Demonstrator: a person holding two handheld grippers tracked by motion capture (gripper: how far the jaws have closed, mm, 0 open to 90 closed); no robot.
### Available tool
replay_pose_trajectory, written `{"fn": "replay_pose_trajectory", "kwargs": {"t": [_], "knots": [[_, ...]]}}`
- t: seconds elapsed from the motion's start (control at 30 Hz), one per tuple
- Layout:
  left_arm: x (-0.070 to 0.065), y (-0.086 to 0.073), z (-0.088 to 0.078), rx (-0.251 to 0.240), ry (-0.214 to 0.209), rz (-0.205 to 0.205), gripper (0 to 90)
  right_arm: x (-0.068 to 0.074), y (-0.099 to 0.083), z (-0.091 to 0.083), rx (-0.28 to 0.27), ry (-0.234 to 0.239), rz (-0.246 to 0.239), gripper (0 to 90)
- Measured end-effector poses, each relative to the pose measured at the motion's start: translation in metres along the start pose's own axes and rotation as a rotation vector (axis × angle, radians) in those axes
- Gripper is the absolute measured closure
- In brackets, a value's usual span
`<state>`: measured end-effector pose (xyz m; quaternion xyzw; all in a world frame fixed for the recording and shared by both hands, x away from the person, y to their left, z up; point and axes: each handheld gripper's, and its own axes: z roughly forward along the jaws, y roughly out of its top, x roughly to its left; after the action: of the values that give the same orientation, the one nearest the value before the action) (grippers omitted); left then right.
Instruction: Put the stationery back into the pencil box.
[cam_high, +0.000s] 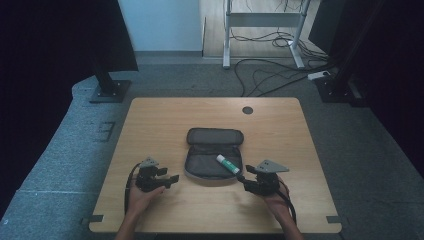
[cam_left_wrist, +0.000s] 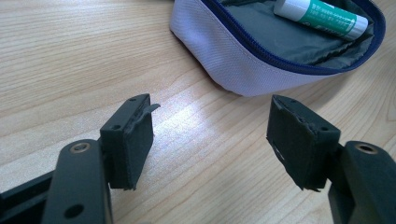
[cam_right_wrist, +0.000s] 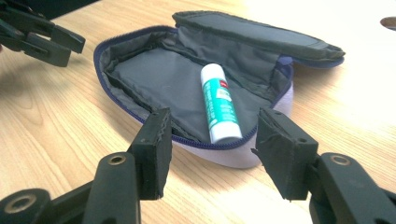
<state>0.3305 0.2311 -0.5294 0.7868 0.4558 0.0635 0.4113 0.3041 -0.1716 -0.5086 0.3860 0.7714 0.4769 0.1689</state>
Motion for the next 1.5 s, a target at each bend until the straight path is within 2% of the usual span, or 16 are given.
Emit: {"fn": "replay_pose_trajectory", "kwargs": {"t": [0.27, 0.47, 0.7, 0.9, 1.07, 1.5], "knots": [[0.003, 0.0, -0.005, -0.013, 0.004, -0.008, 31.5, -0.009, -0.011, -0.02, -0.021, -0.013, 0.016, 43.4], [0.004, 0.0, -0.006, -0.014, 0.005, -0.009, 31.6, -0.025, -0.026, -0.031, -0.004, -0.05, 0.054, 43.2], [0.005, 0.0, -0.007, -0.014, 0.007, -0.012, 31.5, -0.045, -0.046, -0.036, 0.034, -0.102, 0.101, 42.6], [0.005, 0.0, -0.008, -0.017, 0.006, -0.013, 31.5, -0.056, -0.054, -0.036, 0.05, -0.129, 0.132, 42.1], [0.005, 0.0, -0.007, -0.013, 0.006, -0.011, 31.5, -0.059, -0.057, -0.035, 0.056, -0.142, 0.146, 41.8], [0.005, 0.0, -0.006, -0.01, 0.005, -0.008, 31.4, -0.057, -0.056, -0.032, 0.065, -0.141, 0.142, 37.9]]}}
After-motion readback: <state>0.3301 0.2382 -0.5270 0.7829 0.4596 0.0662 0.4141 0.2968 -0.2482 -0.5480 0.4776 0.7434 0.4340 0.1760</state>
